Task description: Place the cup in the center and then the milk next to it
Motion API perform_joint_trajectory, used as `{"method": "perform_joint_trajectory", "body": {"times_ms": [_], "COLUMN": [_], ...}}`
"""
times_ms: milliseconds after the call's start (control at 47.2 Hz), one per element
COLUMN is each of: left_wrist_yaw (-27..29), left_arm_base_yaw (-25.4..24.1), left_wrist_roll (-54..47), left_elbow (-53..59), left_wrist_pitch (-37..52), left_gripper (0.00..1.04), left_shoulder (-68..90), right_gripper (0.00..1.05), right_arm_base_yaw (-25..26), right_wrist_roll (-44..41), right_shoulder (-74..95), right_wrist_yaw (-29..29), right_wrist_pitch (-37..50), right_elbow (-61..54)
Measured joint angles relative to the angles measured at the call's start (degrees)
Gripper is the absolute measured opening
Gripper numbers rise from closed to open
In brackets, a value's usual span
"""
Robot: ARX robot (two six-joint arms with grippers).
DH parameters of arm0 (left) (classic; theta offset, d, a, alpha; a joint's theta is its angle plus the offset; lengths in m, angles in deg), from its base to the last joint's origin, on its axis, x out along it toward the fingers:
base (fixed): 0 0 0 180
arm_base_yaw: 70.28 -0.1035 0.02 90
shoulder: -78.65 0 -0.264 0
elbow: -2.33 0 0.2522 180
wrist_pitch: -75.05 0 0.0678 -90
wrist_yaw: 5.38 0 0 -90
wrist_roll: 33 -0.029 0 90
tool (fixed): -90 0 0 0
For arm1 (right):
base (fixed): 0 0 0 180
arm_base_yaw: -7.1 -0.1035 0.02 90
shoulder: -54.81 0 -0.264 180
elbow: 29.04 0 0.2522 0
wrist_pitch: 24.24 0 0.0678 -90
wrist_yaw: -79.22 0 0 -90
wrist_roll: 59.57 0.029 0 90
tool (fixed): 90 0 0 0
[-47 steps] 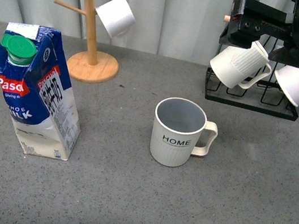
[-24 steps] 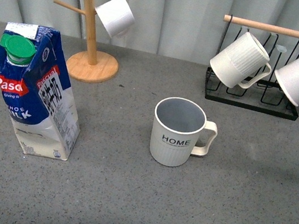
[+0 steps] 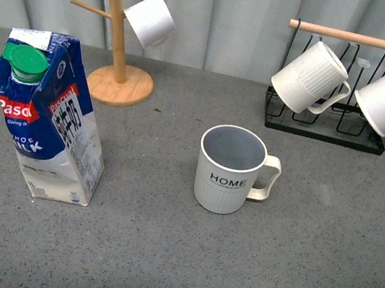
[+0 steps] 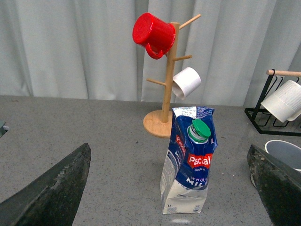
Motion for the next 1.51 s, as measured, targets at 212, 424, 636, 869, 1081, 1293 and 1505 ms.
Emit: {"method": "perform_joint_trajectory", "body": {"times_ms": [212,424,636,869,1081,1293,1505], "left_wrist_yaw": [0.00,0.02,0.00,0.00,0.00,0.00,0.00], "left_arm_base_yaw": [0.00,0.00,0.00,0.00,0.00,0.00,0.00], "left_wrist_roll": [0.00,0.00,0.00,0.00,0.00,0.00,0.00], "left_elbow": [0.02,0.00,0.00,0.00,0.02,0.00,0.00], "left_wrist_pitch": [0.00,0.00,0.00,0.00,0.00,0.00,0.00], "left_gripper": [0.98,0.98,0.98,0.98,0.98,0.98,0.98], "left_shoulder": [0.00,0.00,0.00,0.00,0.00,0.00,0.00], "right_gripper": [0.01,0.01,0.01,0.01,0.01,0.01,0.01], "right_arm_base_yaw": [3.85,3.85,3.85,3.85,3.85,3.85,3.85], "right_wrist_roll": [0.00,0.00,0.00,0.00,0.00,0.00,0.00], "right_shoulder": [-10.05,-20.33,-28.39,-39.30,-45.51,-51.08,-55.43], "right_wrist_yaw": [3.54,3.61,3.74,3.76,3.76,3.76,3.76], "right_wrist_pitch": [-6.93,-15.12,-22.03,-32.00,-37.88,-43.34,-47.67], "right_elbow": [-3.28,-5.33,-6.16,-6.45,-6.45,-6.45,-6.45]}}
